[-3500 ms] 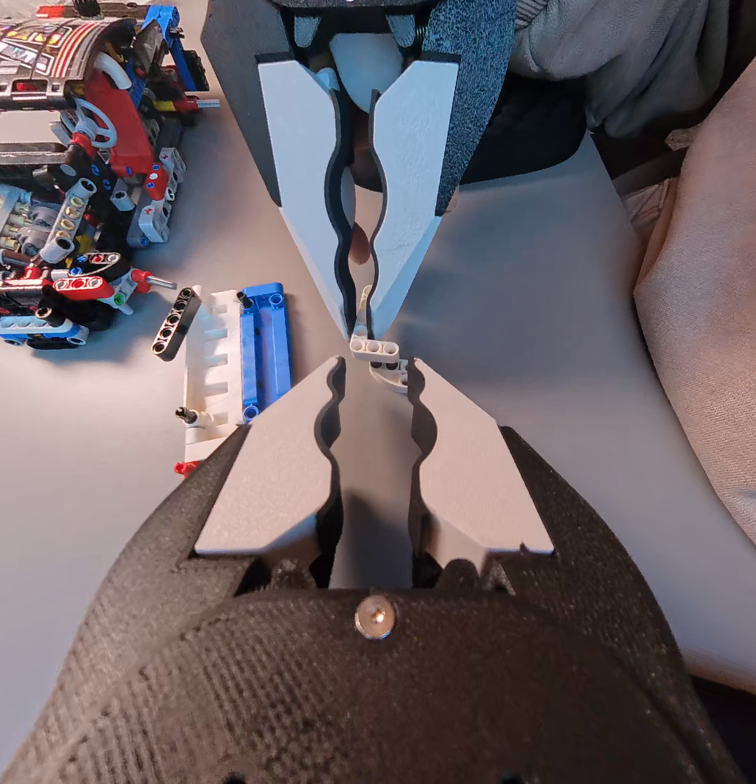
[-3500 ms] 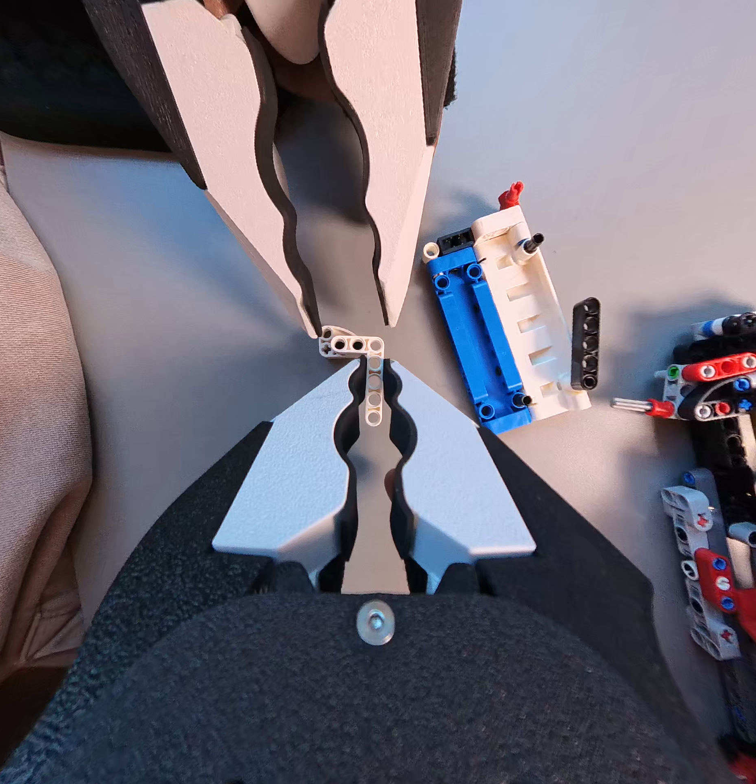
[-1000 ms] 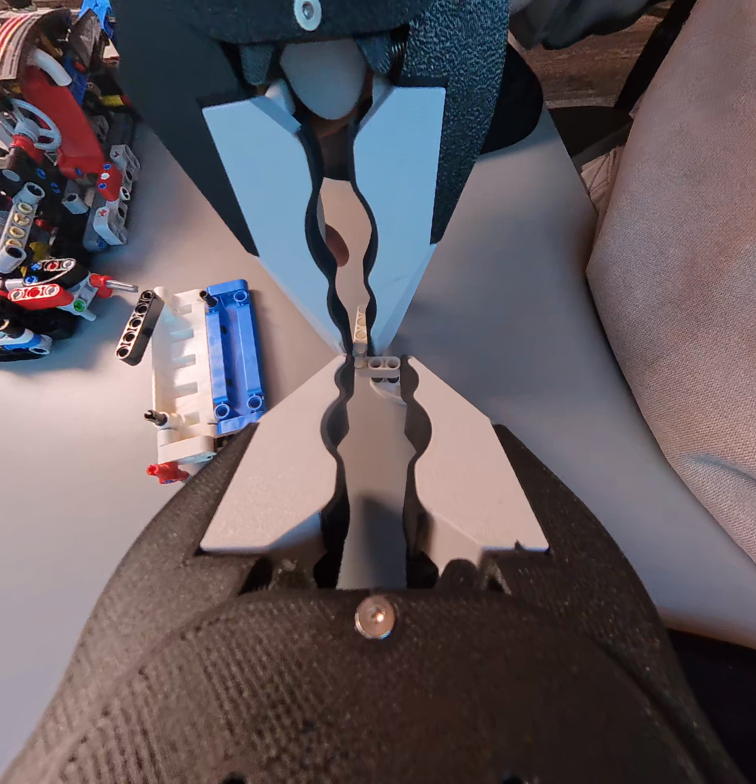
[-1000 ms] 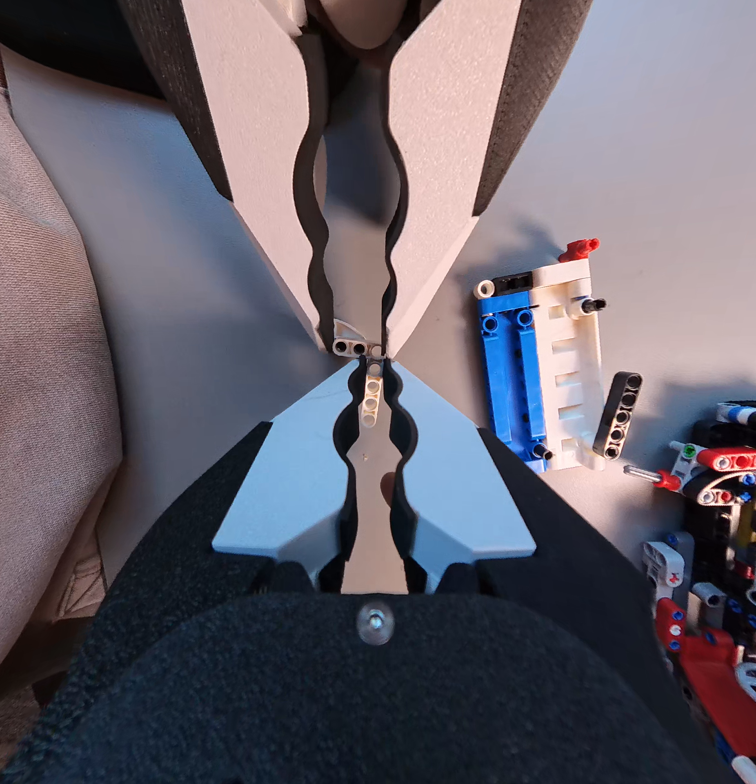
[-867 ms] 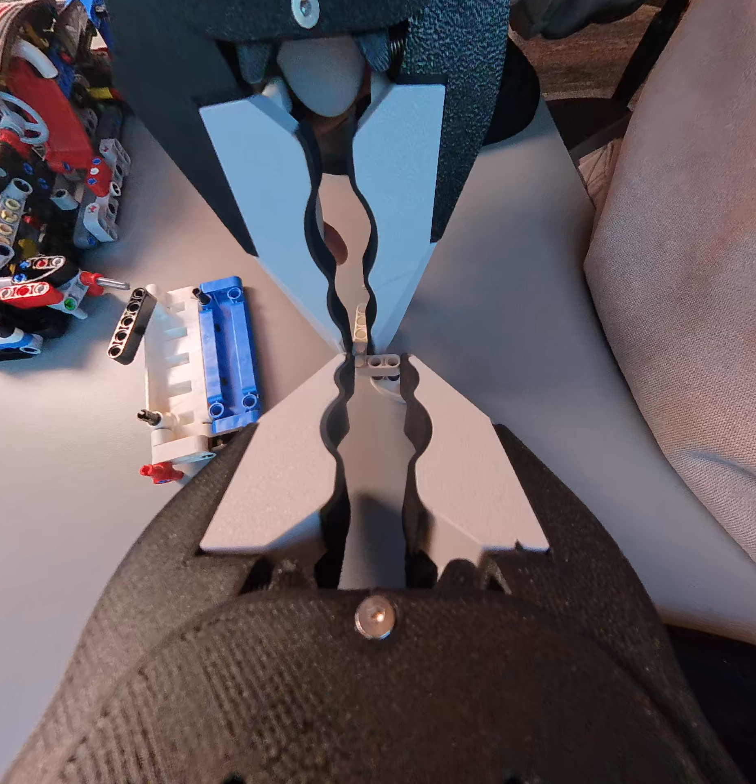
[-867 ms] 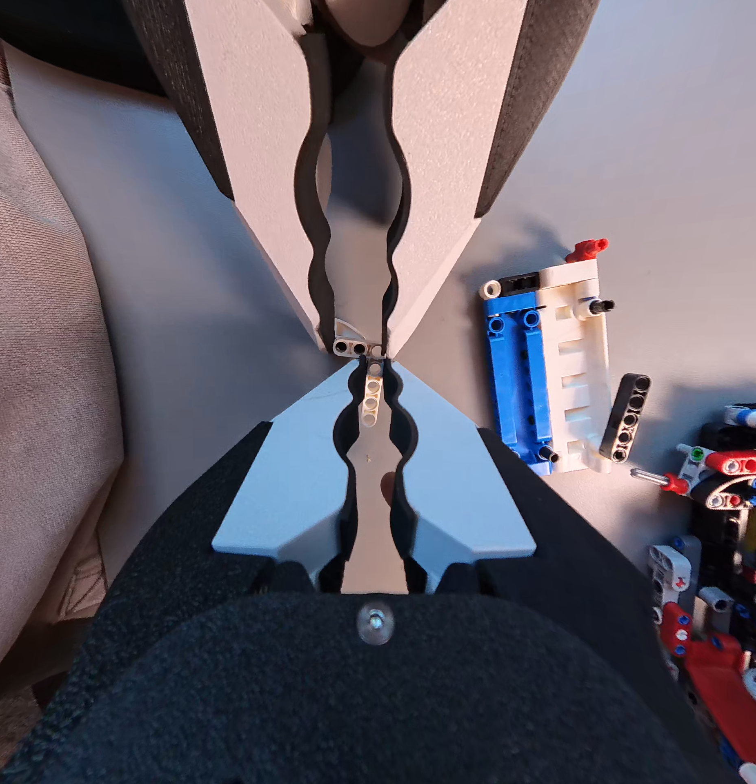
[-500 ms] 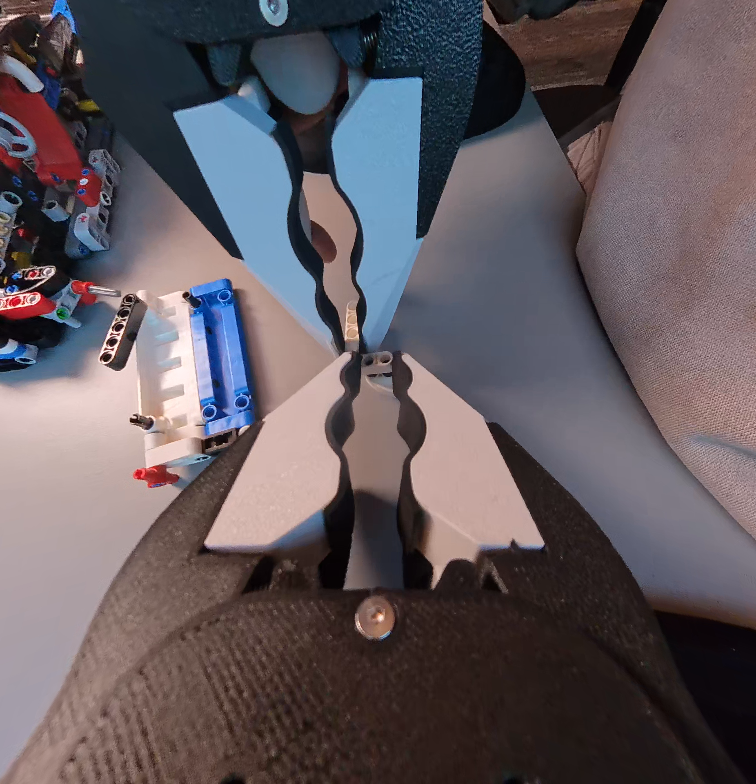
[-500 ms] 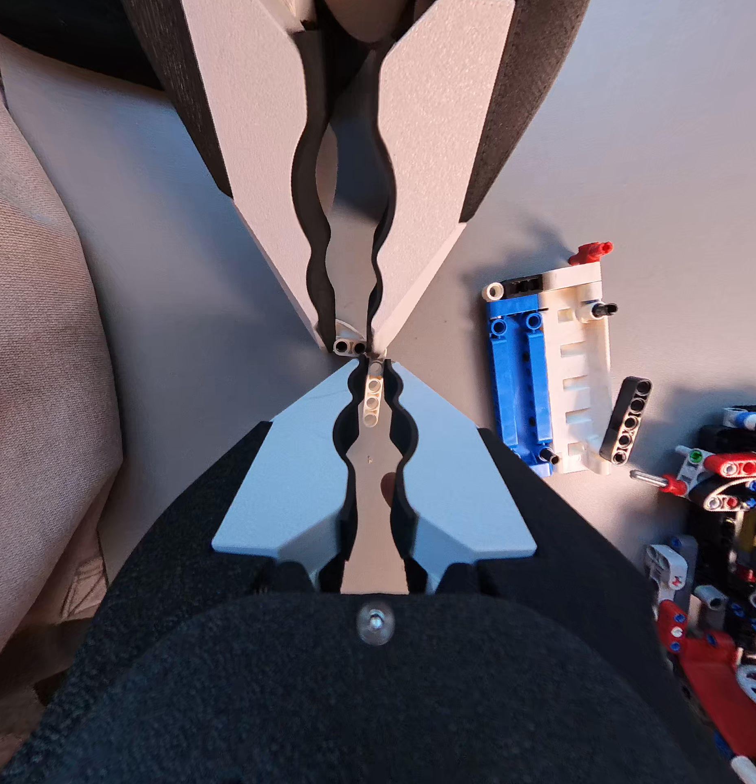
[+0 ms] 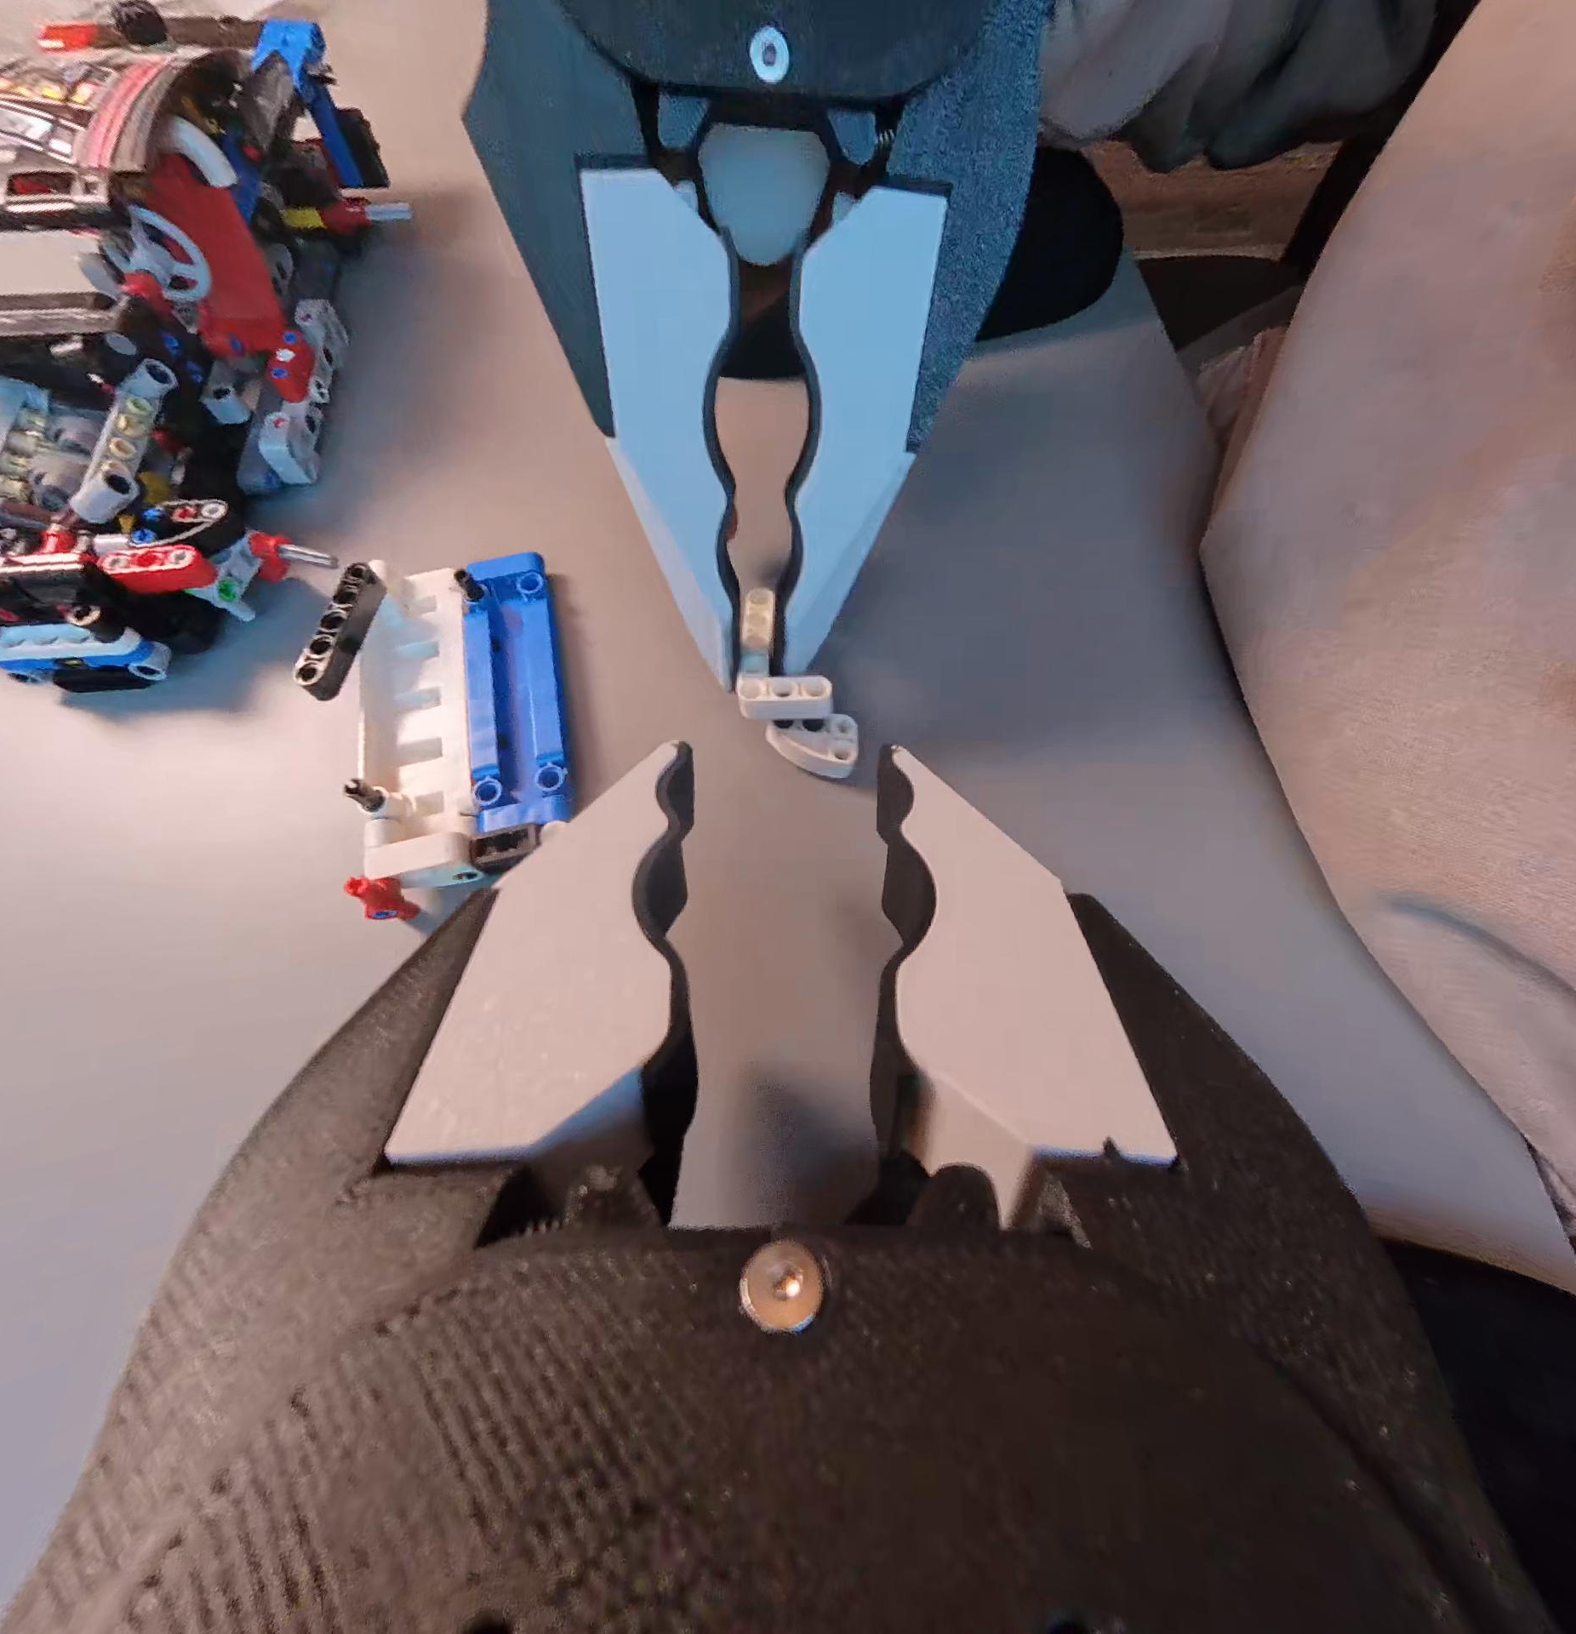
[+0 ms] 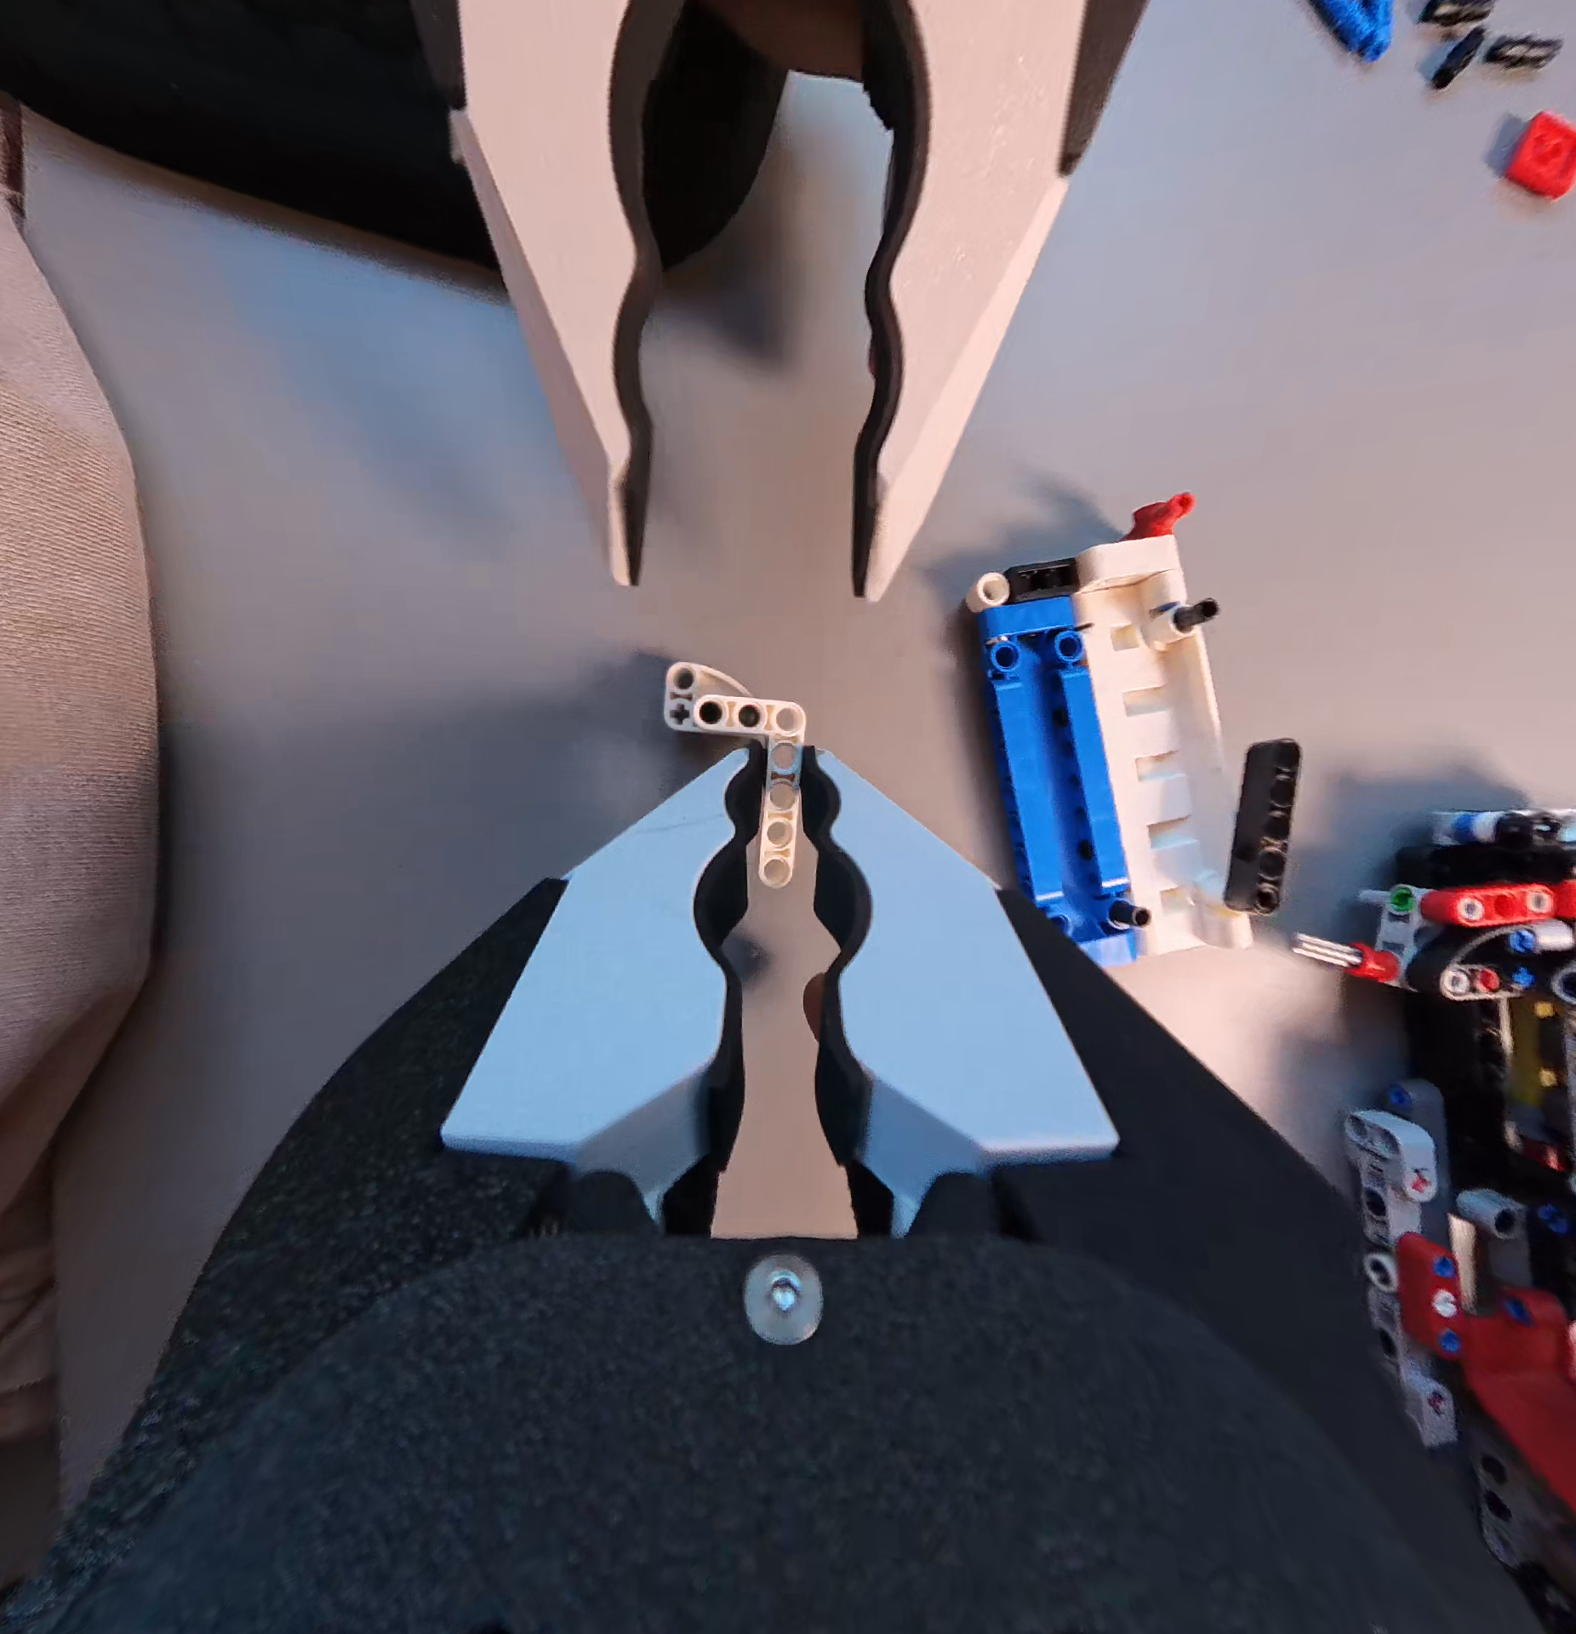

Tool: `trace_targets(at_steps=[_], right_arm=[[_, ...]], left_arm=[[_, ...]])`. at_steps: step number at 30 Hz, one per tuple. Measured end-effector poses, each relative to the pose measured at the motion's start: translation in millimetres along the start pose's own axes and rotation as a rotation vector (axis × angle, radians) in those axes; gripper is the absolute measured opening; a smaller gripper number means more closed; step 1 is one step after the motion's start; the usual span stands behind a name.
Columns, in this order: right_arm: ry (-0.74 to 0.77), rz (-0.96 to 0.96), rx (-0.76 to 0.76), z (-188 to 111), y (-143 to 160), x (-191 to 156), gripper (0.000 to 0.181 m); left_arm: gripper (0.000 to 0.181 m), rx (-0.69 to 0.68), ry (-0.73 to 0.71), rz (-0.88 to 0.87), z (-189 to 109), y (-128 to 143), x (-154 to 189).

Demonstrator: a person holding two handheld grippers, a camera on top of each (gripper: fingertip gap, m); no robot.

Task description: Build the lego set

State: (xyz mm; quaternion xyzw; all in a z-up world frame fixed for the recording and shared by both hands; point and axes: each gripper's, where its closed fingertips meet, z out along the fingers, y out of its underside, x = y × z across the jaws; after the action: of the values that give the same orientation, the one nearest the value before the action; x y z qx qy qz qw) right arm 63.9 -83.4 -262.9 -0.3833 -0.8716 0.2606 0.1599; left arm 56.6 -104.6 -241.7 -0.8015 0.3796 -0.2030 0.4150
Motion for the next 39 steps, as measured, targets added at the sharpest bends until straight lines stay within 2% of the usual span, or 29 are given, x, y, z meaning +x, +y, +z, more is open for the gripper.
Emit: trace_targets(at_steps=[7, 9, 12, 15, 17, 20, 23, 26, 30, 32, 35, 37, 39], right_arm=[[0.13, -0.038, 0.13, -13.7, -9.4, 6.8, 0.005], [0.208, -0.076, 0.207, -22.9, -22.2, 11.6, 0.005], [0.397, -0.163, 0.263, -38.1, -34.2, 27.8, 0.005], [0.559, -0.24, 0.302, -49.3, -44.4, 38.3, 0.005], [0.667, -0.295, 0.315, -54.8, -50.1, 44.2, 0.005], [0.781, -0.365, 0.328, -60.8, -57.4, 47.5, 0.005], [0.873, -0.462, 0.332, -65.3, -63.0, 46.5, 0.005], [0.806, -0.465, 0.391, -65.4, -66.0, 38.0, 0.009], [0.488, -0.363, 0.466, -63.4, -63.9, 20.4, 0.026], [0.387, -0.324, 0.479, -64.6, -64.2, 18.1, 0.032], [0.243, -0.336, 0.435, -57.4, -60.7, 8.3, 0.024], [0.21, -0.372, 0.421, -56.8, -59.9, 5.6, 0.013], [0.202, -0.388, 0.415, -55.1, -60.0, 4.0, 0.013]], left_arm=[[0.043, -0.105, -0.017, -0.041, 12.4, 11.2, -2.5], [0.045, -0.029, -0.004, -0.121, 10.4, -2.0, -4.4], [0.047, 0.194, 0.053, -0.333, -2.9, -34.3, -11.3], [0.047, 0.321, 0.048, -0.505, -11.4, -46.0, -27.7], [0.041, 0.343, 0.011, -0.528, -12.9, -46.9, -34.9], [0.022, 0.368, -0.034, -0.484, -17.3, -52.0, -38.8], [0.022, 0.346, -0.107, -0.366, -21.5, -54.4, -39.4], [0.018, 0.277, -0.211, -0.149, -24.6, -51.8, -38.0], [0.016, 0.207, -0.274, 0.043, -21.7, -51.6, -29.9], [0.016, 0.177, -0.275, 0.126, -16.8, -52.9, -22.9], [0.016, 0.131, -0.313, 0.25, -11.9, -52.8, -17.8], [0.014, 0.103, -0.328, 0.303, -10.9, -50.1, -15.3], [0.014, 0.073, -0.34, 0.336, -11.2, -47.9, -13.5]])
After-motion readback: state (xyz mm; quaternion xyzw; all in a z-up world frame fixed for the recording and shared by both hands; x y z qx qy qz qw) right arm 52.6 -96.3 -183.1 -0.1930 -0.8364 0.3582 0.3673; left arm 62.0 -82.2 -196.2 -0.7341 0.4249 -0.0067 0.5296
